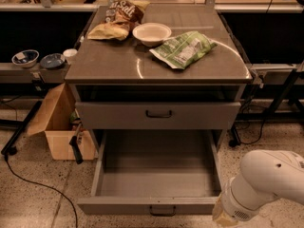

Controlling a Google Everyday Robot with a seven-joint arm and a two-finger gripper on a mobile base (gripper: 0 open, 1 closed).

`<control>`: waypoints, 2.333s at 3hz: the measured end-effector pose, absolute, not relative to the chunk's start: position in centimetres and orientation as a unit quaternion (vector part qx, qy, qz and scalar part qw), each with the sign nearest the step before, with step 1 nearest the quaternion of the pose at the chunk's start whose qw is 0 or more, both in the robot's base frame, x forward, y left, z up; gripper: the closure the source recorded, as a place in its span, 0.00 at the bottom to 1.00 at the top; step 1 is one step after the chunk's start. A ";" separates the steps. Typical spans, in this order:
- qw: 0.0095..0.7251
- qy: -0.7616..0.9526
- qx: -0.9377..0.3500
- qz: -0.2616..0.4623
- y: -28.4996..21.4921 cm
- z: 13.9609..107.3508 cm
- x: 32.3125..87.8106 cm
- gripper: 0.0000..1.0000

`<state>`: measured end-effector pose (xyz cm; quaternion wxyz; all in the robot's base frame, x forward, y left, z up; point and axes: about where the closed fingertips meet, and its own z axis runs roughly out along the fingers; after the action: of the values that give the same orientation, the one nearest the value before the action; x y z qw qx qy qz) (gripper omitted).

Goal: Close middle drawer

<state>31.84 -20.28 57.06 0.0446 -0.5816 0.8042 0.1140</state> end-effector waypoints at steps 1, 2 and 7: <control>0.048 0.790 -0.599 0.123 -18.7 55.8 32.3 1.00; 0.047 0.792 -0.597 0.120 -18.8 55.7 32.2 1.00; 0.033 0.823 -0.556 0.109 -19.2 42.9 33.3 1.00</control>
Offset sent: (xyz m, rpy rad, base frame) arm 0.0042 0.0134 -0.0105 0.0172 -0.0015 0.0387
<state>33.29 -19.17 42.95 0.0329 -0.5560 0.8234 0.1085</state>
